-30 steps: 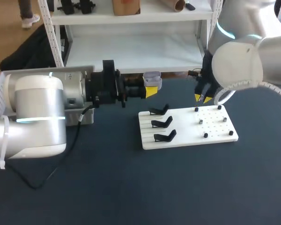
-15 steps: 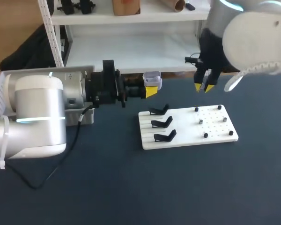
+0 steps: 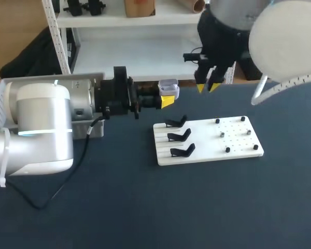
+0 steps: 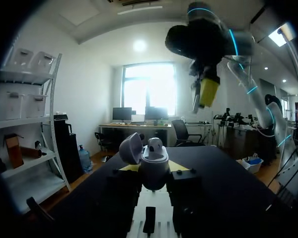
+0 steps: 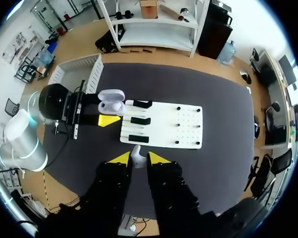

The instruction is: Pick up each earbud case from the left stands, insert the matching earbuds, close the lid, and place the case in the box.

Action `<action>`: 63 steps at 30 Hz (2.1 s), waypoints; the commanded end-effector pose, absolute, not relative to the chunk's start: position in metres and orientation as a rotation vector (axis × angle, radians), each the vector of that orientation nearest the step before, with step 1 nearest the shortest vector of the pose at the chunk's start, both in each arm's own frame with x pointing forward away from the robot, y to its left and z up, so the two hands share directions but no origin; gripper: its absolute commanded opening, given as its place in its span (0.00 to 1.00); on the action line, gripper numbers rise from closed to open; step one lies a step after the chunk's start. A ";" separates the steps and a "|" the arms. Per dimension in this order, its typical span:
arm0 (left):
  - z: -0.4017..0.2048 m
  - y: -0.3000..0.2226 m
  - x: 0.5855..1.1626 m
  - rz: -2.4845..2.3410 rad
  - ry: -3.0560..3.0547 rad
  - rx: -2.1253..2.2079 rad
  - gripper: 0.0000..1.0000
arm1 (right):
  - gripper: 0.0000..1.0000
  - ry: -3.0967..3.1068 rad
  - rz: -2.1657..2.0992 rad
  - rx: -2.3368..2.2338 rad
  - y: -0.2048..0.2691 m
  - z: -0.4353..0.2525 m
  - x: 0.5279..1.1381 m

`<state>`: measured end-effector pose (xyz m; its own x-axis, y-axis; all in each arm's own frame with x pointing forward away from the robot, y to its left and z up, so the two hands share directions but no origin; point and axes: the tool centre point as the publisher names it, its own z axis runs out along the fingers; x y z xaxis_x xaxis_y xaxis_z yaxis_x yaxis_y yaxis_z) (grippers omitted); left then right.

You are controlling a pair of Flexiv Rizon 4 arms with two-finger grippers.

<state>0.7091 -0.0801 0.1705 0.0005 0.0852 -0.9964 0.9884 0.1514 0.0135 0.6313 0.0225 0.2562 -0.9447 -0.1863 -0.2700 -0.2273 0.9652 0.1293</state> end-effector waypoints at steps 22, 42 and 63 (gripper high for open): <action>0.170 -0.080 0.708 -1.047 1.332 1.156 0.00 | 0.00 2.804 0.163 -0.881 0.093 0.255 0.649; 0.170 -0.080 0.708 -1.047 1.332 1.156 0.00 | 0.00 2.843 0.033 -0.889 0.091 0.246 0.679; 0.170 -0.080 0.708 -1.047 1.332 1.156 0.00 | 0.00 2.890 -0.028 -0.943 0.099 0.232 0.677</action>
